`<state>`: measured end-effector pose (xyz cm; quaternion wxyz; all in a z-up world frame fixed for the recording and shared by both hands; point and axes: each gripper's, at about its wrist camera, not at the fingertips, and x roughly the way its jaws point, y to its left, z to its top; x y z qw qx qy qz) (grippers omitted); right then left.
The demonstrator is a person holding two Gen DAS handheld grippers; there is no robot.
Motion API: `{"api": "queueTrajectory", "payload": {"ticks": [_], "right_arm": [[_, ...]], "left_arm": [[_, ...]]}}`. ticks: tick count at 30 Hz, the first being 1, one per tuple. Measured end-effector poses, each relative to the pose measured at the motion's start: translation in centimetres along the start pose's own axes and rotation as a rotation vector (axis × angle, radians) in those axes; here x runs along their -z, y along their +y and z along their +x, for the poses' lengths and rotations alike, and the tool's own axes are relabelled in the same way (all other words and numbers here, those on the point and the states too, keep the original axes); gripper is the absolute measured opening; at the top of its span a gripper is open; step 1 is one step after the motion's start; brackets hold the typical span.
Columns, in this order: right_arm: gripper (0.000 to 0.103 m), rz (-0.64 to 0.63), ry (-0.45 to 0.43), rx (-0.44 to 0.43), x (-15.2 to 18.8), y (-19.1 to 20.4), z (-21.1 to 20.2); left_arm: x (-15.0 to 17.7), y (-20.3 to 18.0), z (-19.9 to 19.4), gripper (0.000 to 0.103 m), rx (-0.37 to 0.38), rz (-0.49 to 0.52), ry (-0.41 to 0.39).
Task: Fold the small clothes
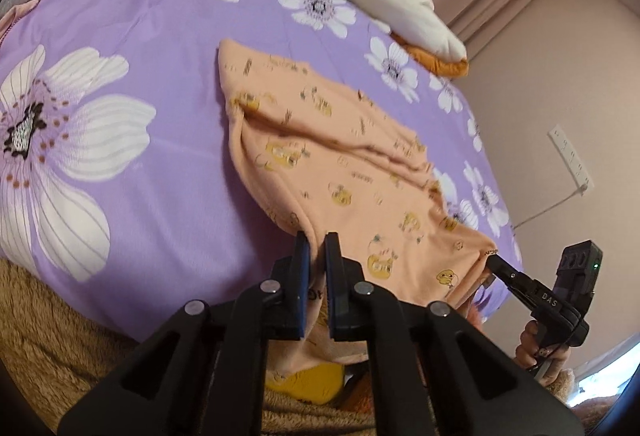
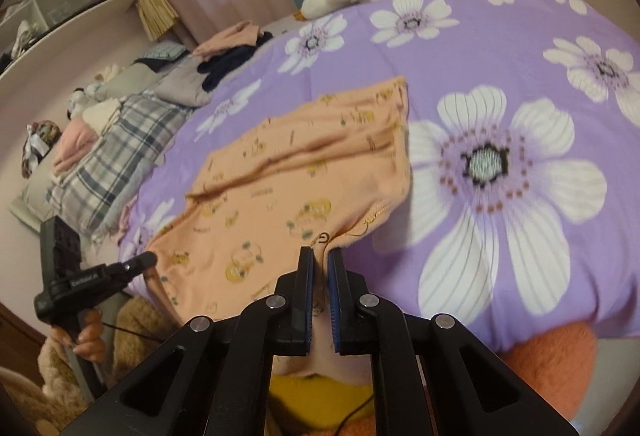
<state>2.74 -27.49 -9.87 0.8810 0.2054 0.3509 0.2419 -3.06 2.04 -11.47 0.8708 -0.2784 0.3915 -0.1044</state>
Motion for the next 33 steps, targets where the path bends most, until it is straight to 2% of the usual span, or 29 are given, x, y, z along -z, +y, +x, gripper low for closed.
{"api": "queueTrajectory", "payload": {"ticks": [6,11,14,19,23,26,30,33], "right_arm": [[0.009,-0.004,-0.053,-0.005,-2.1,0.2,-0.1],[0.009,0.002,-0.054,0.002,-3.5,-0.2,1.0],[0.009,0.011,-0.048,0.006,-4.0,-0.3,1.9],[0.009,-0.01,-0.04,0.04,-4.4,0.0,3.1],[0.009,0.001,-0.029,0.044,-4.4,-0.2,3.6],[0.009,0.011,-0.032,0.04,-4.4,-0.4,3.6],[0.009,0.008,-0.031,0.045,-4.4,-0.4,3.6],[0.009,0.014,-0.032,0.045,-4.3,-0.4,3.5]], "left_arm": [[-1.7,0.1,-0.1,0.006,0.01,0.002,-0.025],[-3.5,0.3,-0.2,0.002,-0.006,0.019,-0.081],[-4.6,0.9,0.2,0.002,-0.002,0.006,-0.082],[-4.5,1.9,0.8,0.002,-0.06,-0.003,-0.043],[-3.4,3.2,1.1,0.01,-0.088,-0.038,0.012],[-2.1,4.0,1.2,0.03,-0.108,-0.062,0.057],[-0.9,3.9,1.7,0.033,-0.118,-0.062,0.122],[-0.6,4.3,1.7,0.033,-0.12,-0.083,0.139]]}}
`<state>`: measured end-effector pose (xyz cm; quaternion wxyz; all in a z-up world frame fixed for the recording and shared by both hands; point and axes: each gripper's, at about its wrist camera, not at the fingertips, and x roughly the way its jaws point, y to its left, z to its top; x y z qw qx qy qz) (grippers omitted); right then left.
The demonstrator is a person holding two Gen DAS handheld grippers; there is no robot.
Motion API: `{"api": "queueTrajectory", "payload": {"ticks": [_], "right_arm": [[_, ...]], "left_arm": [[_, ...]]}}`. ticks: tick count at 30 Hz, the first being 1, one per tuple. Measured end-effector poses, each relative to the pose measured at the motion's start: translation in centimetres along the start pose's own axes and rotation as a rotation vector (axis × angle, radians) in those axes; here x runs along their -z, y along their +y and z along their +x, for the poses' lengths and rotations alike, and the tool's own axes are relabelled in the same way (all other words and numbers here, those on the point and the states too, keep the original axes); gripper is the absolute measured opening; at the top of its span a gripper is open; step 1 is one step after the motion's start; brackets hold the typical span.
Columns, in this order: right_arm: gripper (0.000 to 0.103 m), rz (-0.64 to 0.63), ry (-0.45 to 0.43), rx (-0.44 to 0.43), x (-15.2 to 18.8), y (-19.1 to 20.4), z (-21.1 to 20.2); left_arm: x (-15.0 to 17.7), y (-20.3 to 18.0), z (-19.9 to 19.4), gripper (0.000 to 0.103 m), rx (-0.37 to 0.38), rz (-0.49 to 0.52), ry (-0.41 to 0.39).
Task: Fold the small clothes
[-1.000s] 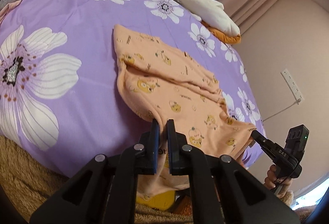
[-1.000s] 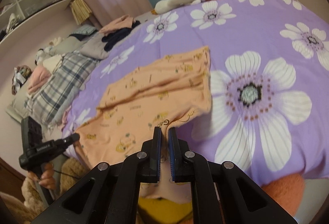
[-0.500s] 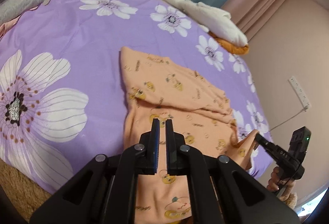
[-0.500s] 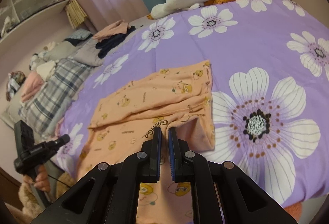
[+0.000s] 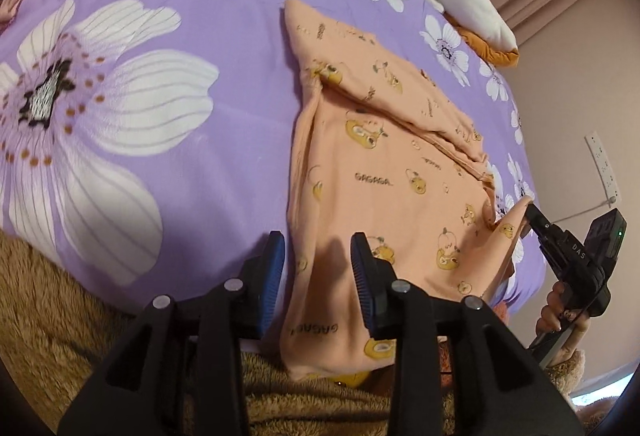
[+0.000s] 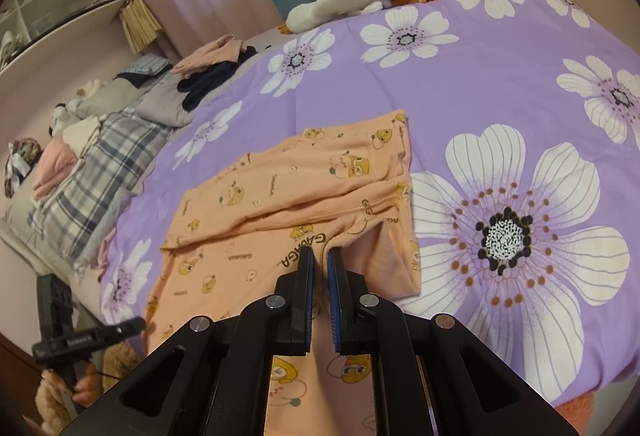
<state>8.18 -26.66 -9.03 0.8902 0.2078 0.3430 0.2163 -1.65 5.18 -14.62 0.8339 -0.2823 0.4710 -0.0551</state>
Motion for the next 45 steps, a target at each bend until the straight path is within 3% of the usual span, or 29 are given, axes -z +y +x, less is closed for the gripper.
{"api": "queueTrajectory", "payload": {"ticks": [9,10,11,12,15,22,30,45], "right_arm": [[0.009,0.002,-0.002,0.0,0.2,0.1,-0.2],[0.009,0.001,-0.002,0.0,0.2,0.1,-0.3],[0.009,0.001,-0.002,0.002,0.2,0.1,-0.3],[0.009,0.001,-0.003,0.001,0.2,0.1,-0.3],[0.009,0.004,-0.002,0.001,0.2,0.1,-0.3],[0.009,-0.002,-0.021,-0.005,-0.1,0.5,-1.2],[0.009,0.033,-0.041,-0.032,-1.0,0.0,-1.5],[0.009,0.06,-0.018,0.047,-1.5,-1.7,1.0]], "left_arm": [[1.8,0.5,0.9,0.03,0.069,-0.046,0.07],[1.9,0.4,1.2,0.026,0.082,-0.041,0.078],[1.9,0.2,1.4,0.012,0.088,-0.033,0.083],[1.9,0.0,1.7,0.007,0.079,-0.018,0.085],[1.8,-0.6,1.3,0.006,0.067,-0.01,0.05],[-0.4,-2.6,-2.0,0.006,0.127,0.046,-0.092],[-3.8,-3.8,-2.8,0.006,0.112,0.101,-0.165],[-8.6,-3.1,2.1,0.006,0.004,0.071,-0.126]]}}
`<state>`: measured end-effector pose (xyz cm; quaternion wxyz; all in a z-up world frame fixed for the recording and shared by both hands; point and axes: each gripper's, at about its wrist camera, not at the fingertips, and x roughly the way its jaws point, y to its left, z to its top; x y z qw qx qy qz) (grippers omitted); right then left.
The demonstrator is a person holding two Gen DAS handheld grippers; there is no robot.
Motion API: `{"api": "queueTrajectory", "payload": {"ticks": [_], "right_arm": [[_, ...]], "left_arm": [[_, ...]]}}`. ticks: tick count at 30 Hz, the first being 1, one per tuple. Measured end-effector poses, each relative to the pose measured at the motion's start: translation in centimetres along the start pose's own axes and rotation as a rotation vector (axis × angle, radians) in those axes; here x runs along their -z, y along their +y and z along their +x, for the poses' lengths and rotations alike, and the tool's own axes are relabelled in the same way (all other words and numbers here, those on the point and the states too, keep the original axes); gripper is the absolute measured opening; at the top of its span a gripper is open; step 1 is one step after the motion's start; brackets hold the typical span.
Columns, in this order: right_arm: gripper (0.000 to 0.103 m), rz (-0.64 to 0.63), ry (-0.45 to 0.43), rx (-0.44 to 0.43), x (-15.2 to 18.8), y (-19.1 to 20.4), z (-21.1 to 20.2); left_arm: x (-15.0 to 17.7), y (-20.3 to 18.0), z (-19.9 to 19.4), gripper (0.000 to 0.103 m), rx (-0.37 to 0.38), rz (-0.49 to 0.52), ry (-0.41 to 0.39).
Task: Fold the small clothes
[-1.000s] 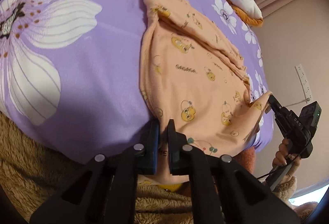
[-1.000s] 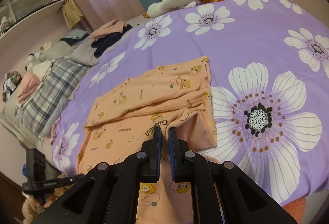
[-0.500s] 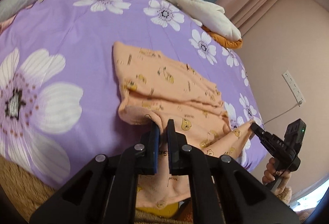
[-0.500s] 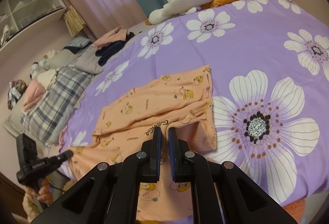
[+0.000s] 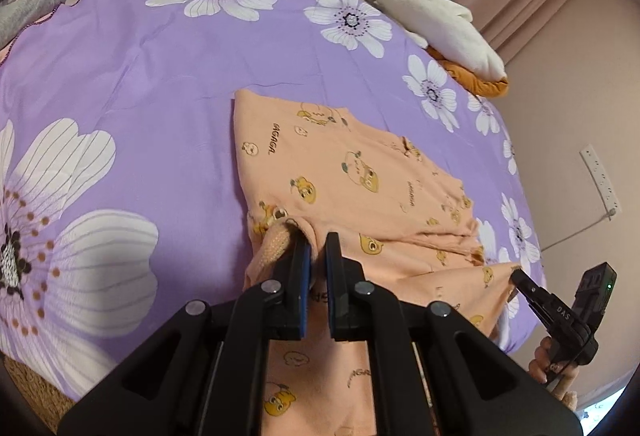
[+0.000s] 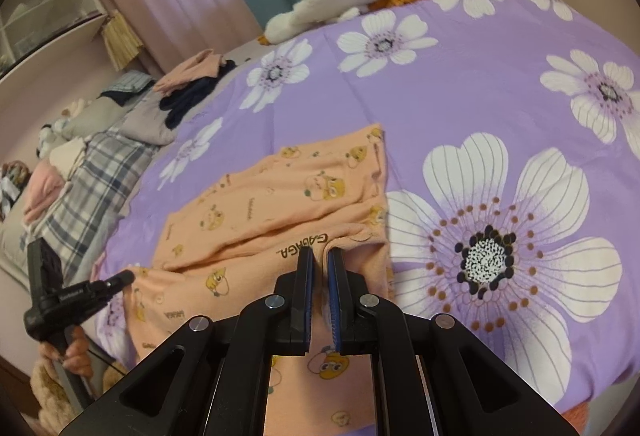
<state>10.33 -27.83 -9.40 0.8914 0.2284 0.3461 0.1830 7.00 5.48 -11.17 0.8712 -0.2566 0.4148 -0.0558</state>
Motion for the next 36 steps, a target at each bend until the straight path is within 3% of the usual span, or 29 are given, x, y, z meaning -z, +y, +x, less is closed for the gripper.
{"api": "queueTrajectory", "payload": {"ticks": [10,20,34,36], "right_arm": [[0.009,-0.008,0.111,0.106,-0.2,-0.8,4.1],[0.009,-0.054,0.201,0.232,-0.3,0.3,6.6],[0.009,0.002,0.232,0.217,-0.5,-0.1,6.7],[0.009,0.031,0.221,0.199,-0.8,-0.4,6.2]], "left_arm": [[-0.2,0.8,4.7,0.007,-0.116,0.013,0.087],[-0.3,1.6,5.6,0.01,-0.093,-0.021,0.131],[-0.2,1.5,5.3,0.009,-0.078,-0.07,0.138],[-0.2,1.6,4.9,0.014,-0.061,-0.087,0.147]]}}
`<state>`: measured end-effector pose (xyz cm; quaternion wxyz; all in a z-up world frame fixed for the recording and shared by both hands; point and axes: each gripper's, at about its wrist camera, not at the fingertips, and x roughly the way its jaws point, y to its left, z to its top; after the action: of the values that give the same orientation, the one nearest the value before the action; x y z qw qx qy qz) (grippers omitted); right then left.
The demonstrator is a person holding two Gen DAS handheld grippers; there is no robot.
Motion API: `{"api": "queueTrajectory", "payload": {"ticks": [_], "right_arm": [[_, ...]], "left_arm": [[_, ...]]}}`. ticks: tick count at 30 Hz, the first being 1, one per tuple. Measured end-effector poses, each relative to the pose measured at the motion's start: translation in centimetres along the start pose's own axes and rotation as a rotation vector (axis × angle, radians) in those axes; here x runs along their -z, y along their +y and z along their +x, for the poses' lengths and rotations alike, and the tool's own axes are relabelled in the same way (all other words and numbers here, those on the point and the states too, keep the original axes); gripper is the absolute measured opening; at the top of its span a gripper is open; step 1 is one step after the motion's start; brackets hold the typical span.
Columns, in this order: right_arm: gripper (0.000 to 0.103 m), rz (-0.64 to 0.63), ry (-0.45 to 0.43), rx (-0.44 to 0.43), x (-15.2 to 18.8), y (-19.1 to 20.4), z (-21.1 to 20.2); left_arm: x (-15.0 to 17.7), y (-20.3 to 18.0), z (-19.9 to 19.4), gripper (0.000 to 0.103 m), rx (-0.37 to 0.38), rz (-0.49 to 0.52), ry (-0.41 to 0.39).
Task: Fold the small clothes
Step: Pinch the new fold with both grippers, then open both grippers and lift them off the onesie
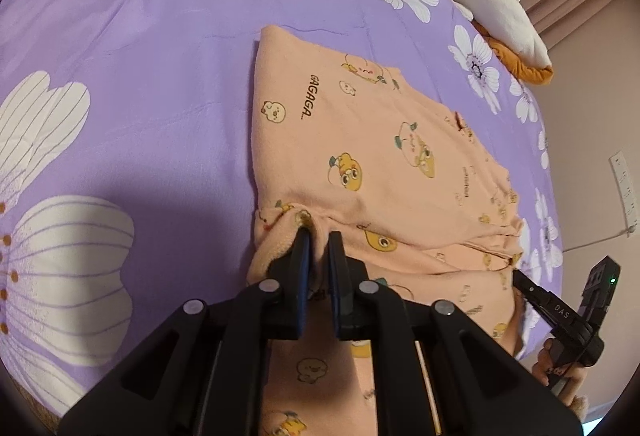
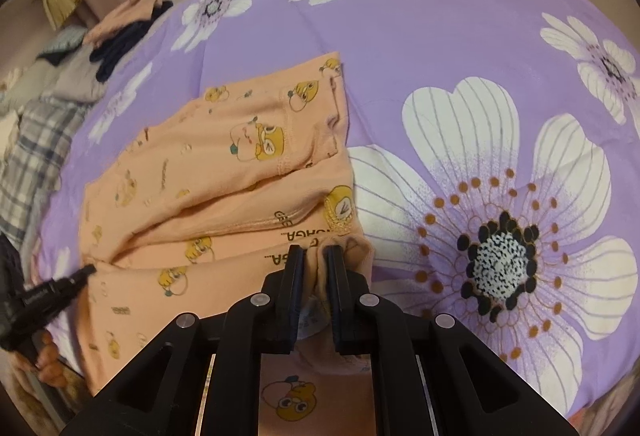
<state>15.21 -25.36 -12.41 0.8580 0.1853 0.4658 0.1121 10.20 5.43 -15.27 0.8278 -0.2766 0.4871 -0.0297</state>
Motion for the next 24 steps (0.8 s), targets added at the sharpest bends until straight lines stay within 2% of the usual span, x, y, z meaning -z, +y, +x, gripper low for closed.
{"api": "queueTrajectory", "payload": {"ticks": [1,2,5,9,11,18,20,23,24], "right_arm": [[0.011,0.016,-0.005,-0.013,0.0,-0.2,-0.4],[0.017,0.026,-0.008,-0.025,0.0,-0.4,-0.8],[0.055,0.026,-0.033,-0.017,0.4,-0.6,-2.3],[0.056,0.019,-0.059,-0.011,1.4,-1.1,-4.2],[0.056,0.02,-0.054,-0.013,2.0,-1.4,-4.8],[0.056,0.044,0.002,-0.053,4.3,-2.6,-5.3],[0.056,0.052,0.02,-0.069,4.9,-2.8,-5.1],[0.056,0.049,0.033,-0.075,5.2,-2.7,-4.9],[0.056,0.042,0.033,-0.071,5.3,-2.6,-4.9]], "left_arm": [[0.0,0.0,-0.3,0.017,0.01,-0.009,0.012],[0.1,-0.1,-0.8,0.026,0.023,-0.016,0.018],[0.6,-0.7,-2.7,0.058,0.018,0.007,-0.011],[2.0,-1.4,-5.5,0.07,-0.038,0.081,-0.101],[2.8,-0.8,-6.0,0.071,-0.034,0.073,-0.093],[6.5,1.6,-4.9,0.069,-0.023,0.023,0.024],[7.2,1.7,-5.0,0.069,0.003,0.004,0.031],[8.3,1.0,-5.0,0.067,0.014,0.029,0.031],[8.6,0.6,-4.7,0.062,0.01,0.036,0.039]]}}
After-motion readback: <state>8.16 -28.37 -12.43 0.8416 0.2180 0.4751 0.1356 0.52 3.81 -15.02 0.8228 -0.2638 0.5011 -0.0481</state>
